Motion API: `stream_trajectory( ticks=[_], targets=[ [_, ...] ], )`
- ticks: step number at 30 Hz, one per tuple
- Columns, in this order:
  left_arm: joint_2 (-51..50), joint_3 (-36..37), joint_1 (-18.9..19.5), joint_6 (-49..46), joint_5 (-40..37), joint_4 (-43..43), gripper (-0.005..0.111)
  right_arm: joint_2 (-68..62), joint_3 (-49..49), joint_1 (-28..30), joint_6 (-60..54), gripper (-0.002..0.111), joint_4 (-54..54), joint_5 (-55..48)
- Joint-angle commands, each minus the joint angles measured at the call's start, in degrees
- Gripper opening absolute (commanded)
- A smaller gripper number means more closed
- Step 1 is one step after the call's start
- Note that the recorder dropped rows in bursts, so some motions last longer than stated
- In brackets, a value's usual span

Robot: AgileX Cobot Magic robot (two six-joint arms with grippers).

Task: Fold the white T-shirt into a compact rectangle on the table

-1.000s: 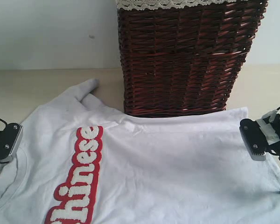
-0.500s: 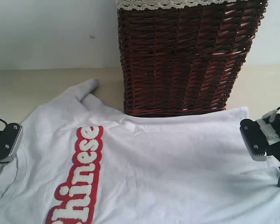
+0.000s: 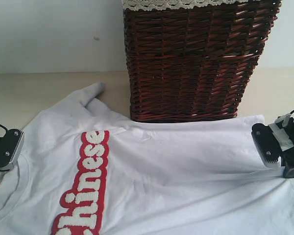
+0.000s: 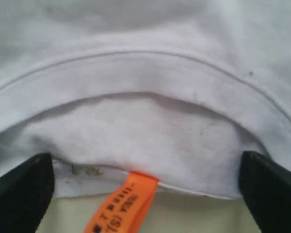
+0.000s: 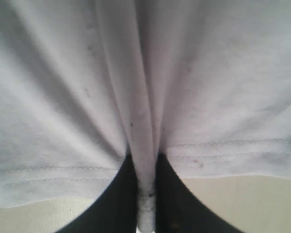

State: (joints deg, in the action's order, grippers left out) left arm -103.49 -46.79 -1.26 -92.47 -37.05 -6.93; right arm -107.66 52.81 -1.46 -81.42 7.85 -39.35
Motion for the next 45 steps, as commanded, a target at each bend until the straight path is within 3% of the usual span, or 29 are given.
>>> stream_trajectory(
  ticks=[1, 45],
  targets=[
    [-1.8, 0.6, 0.2, -0.4, 3.5, 0.2, 0.106, -1.2, -0.5, 0.1, -0.4, 0.000, 1.3, 1.7],
    [-1.8, 0.6, 0.2, -0.2, 3.5, 0.2, 0.106, -1.2, -0.5, 0.1, 1.2, 0.000, 0.9, 1.8]
  ],
)
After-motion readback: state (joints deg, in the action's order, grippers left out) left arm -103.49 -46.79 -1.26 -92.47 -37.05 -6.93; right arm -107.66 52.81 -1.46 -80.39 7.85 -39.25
